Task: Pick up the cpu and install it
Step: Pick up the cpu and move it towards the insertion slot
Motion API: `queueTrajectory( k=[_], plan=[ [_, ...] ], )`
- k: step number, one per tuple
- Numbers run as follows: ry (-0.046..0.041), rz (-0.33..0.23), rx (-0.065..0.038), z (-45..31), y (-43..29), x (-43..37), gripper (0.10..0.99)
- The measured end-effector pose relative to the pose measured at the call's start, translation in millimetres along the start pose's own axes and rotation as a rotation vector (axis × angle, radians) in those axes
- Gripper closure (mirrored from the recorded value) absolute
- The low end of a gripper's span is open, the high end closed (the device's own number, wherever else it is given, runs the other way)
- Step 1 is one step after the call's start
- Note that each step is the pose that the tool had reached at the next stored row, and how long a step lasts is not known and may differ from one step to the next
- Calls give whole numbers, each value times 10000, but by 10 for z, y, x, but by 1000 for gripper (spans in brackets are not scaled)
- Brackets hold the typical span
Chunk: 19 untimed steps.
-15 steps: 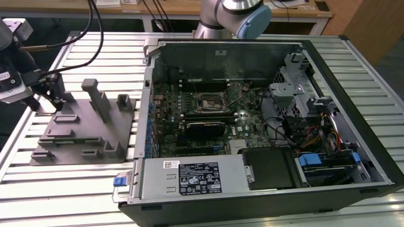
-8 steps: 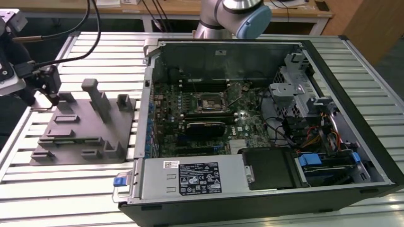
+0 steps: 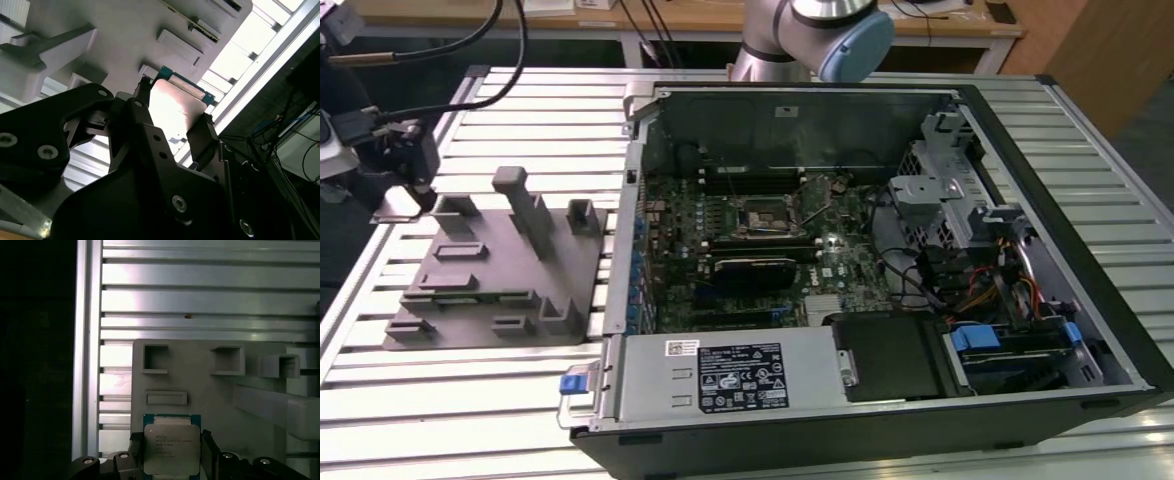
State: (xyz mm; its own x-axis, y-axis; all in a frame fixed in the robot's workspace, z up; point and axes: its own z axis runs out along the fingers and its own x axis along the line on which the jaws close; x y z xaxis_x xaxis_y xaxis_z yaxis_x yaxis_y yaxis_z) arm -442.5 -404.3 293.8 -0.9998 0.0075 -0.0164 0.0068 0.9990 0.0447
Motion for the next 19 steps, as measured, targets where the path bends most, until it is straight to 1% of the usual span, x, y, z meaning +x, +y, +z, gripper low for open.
queueTrajectory(
  k=[10, 19],
  plan=[
    [0, 0, 0, -224, 11, -3, 541],
    [1, 0, 0, -412, 20, -6, 541]
  ],
)
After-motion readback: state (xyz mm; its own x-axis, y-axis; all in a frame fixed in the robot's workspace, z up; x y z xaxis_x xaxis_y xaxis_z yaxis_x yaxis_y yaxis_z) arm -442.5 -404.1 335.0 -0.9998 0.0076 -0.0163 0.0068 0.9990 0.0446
